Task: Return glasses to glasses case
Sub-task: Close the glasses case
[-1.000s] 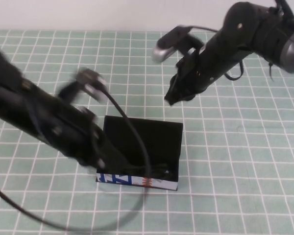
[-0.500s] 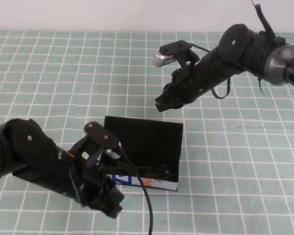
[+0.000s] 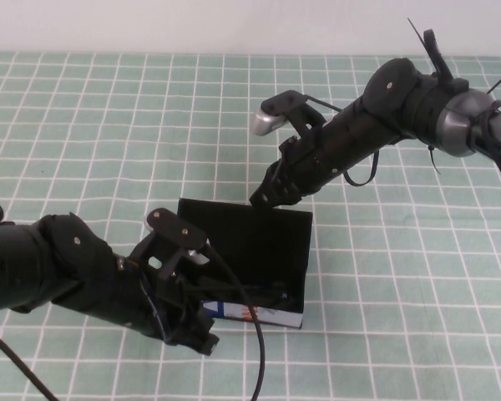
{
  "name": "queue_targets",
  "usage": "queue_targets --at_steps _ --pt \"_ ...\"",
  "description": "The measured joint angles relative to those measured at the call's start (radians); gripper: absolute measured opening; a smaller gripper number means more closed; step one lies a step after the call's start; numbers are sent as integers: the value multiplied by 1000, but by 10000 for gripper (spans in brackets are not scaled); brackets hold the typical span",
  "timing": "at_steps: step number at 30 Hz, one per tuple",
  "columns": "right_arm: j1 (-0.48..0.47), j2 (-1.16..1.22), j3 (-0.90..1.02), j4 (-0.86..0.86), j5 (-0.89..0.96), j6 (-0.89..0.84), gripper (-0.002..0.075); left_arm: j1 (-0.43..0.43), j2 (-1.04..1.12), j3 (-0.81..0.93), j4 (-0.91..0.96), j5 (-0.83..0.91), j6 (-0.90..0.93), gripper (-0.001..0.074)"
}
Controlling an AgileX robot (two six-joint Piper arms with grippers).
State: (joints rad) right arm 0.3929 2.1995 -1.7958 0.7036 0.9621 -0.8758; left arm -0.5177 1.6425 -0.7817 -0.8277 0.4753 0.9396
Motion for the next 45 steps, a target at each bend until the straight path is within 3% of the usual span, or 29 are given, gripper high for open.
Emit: queue_targets --at_steps 11,21,33,45 --pt "0 0 -2 46 222 -141 -11 0 5 0 -107 -63 71 -4" --pt "41 -2 -81 110 240 -155 -11 0 5 0 -124 -57 83 -4" --pt "202 -2 -72 -56 249 -53 -11 0 5 0 -124 -28 87 -4" --pt "200 81 -92 -87 283 139 -13 -2 4 0 -126 37 87 -4"
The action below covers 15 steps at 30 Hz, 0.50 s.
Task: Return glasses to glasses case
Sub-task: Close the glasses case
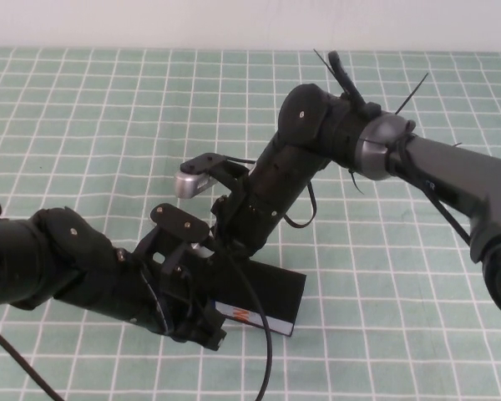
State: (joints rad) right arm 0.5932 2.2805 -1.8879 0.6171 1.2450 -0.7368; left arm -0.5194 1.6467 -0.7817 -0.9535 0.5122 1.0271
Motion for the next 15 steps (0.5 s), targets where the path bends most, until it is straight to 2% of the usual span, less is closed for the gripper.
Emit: queue_targets --at_steps 6,9,15 --pt "8 -16 -32 -43 4 5 -13 0 -67 0 11 37 0 -4" --pt "12 -56 -75 -157 -11 37 -13 0 -174 0 29 41 0 -4" --pt "-13 -231 -216 -395 -80 287 -13 0 -413 -83 164 60 0 -4"
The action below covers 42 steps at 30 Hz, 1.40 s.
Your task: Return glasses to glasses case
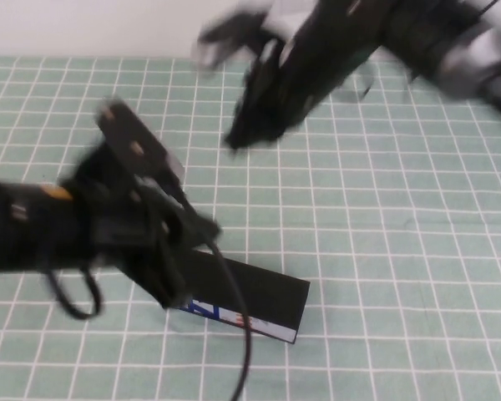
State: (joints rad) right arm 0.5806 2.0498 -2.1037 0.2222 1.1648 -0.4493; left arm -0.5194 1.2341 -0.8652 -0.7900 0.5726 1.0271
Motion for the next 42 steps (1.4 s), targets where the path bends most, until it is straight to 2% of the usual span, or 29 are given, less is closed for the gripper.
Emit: queue_targets --at_steps 6,14,18,22,27,35,42 --pt "-57 -198 -43 -133 -66 136 -13 27 -212 -122 169 -38 -87 -4" --pt "-98 -445 27 -210 59 157 -13 253 -340 -151 414 -104 -291 -4" --pt "-98 -609 175 -206 13 159 -13 287 -345 -151 486 -71 -361 -4" --pt "-98 -804 402 -206 -132 182 -13 292 -345 -151 493 -17 -375 -4" --pt "-98 -1068 795 -230 -379 252 -13 292 -345 -151 457 -9 -379 -4" --pt "-98 -1475 1410 -475 -671 582 -13 292 -325 -151 365 0 -379 -4" --pt "-98 -1674 1733 -508 -841 680 -13 292 -257 -151 191 58 -351 -4"
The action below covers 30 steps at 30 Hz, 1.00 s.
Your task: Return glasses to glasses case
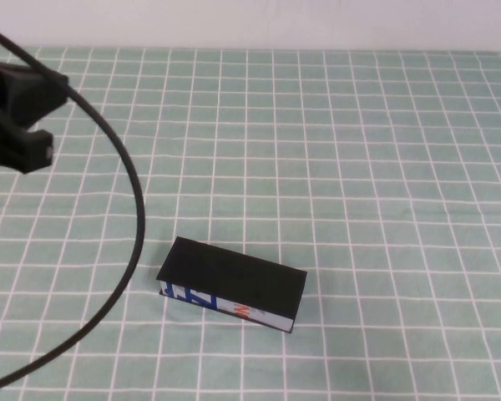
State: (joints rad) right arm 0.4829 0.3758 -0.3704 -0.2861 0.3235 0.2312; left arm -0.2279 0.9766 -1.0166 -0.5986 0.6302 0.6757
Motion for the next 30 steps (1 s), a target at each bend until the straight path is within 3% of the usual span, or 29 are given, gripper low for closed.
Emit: queue_targets --at_steps 9,30 --pt "0 -21 164 35 -10 28 -13 0 27 0 -31 6 9 -4" --pt "0 -21 169 47 18 33 -13 -36 27 0 -39 4 18 -4"
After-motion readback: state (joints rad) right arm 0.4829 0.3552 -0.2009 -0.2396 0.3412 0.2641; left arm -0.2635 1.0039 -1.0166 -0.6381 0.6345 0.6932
